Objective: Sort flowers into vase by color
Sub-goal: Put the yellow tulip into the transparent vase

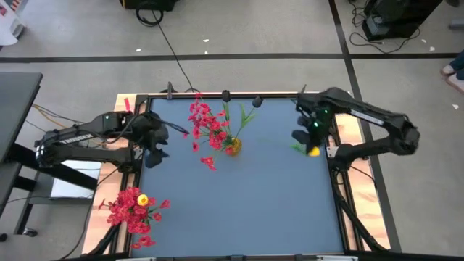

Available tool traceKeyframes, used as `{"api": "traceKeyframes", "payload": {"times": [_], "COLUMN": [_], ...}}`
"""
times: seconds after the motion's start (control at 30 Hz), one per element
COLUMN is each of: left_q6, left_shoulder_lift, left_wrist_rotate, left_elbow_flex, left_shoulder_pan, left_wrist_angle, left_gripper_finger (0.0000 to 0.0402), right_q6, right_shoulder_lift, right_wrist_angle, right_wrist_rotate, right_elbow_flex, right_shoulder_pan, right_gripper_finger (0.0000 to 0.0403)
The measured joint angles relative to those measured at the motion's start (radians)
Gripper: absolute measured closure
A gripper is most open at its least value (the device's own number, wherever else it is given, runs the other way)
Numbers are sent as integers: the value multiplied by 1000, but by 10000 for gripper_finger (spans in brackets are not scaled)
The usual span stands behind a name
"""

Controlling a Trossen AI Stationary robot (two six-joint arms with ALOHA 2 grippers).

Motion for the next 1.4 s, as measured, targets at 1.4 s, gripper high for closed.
{"api": "traceKeyframes", "payload": {"times": [1.4], "left_q6": [3], "left_shoulder_lift": [217], "left_wrist_rotate": [-11], "left_elbow_flex": [97], "left_shoulder_pan": [-681], "left_wrist_angle": [727], "left_gripper_finger": [188], "right_q6": [1237], "right_shoulder_lift": [380], "right_wrist_angle": [1921], "right_wrist_rotate": [178], "right_elbow_flex": [1], "right_shoulder_pan": [826], "right_gripper_finger": [365]}}
